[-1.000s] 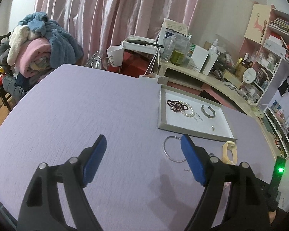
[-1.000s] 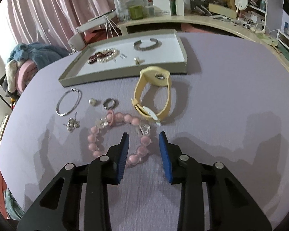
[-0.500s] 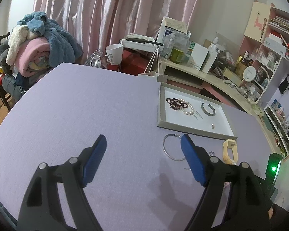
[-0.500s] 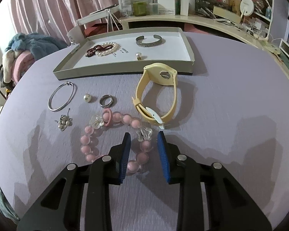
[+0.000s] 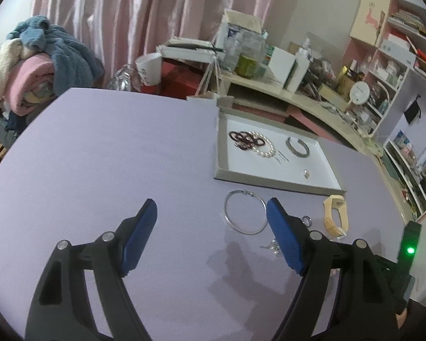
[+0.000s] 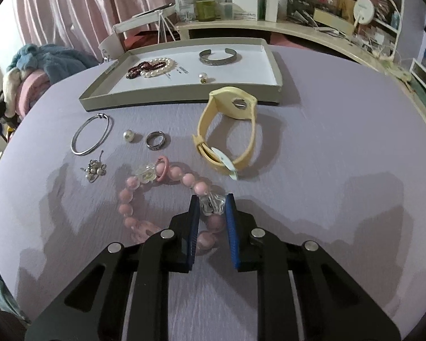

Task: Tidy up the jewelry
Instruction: 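Grasp the pink beaded bracelet with the right gripper while the left grasps the silver hoop bangle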

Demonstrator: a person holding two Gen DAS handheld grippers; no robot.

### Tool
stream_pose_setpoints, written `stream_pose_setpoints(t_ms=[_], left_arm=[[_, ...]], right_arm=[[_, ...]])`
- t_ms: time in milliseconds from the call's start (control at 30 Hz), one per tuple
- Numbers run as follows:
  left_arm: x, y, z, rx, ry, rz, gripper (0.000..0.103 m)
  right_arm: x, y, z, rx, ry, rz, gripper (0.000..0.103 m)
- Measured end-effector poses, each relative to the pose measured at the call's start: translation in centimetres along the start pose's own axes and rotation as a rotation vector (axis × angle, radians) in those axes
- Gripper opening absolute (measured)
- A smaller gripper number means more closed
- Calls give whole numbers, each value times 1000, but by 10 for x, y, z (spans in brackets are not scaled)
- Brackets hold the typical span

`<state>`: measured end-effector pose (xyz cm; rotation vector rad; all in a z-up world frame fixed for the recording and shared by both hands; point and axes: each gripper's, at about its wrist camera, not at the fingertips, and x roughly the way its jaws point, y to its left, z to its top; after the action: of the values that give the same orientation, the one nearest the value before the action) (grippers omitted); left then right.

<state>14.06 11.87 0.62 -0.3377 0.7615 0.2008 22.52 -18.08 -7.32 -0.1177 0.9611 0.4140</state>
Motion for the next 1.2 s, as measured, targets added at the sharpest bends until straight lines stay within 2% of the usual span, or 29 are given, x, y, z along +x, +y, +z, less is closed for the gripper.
stream_pose_setpoints(t_ms=[200,367,700,867,900,933,967,1200], left_arm=[[49,-16,0,44,76,-3,79],[82,-37,-8,96,123,-1,79],[122,-62,-23,163,200,25,80],[127,-66,-23,193,183,68,79],[127,-66,-23,197,179,74,77],[127,-68,-24,210,169,95,70],[128,-70,-25,223,163,103,70],[121,-65,-29,210,141,95,70]], right_arm=[[-16,-4,4,33,-45,17,19],[-15,-4,3,39,-42,11,19],[-15,-11,1,58,-29,-12,19],[-15,-11,-1,70,-28,-13,19],[-15,-12,-1,72,-28,-13,19],[-15,-12,-1,74,-28,-13,19],[-16,-13,-1,77,-28,-13,19],[-23,-10,3,71,-55,12,19]])
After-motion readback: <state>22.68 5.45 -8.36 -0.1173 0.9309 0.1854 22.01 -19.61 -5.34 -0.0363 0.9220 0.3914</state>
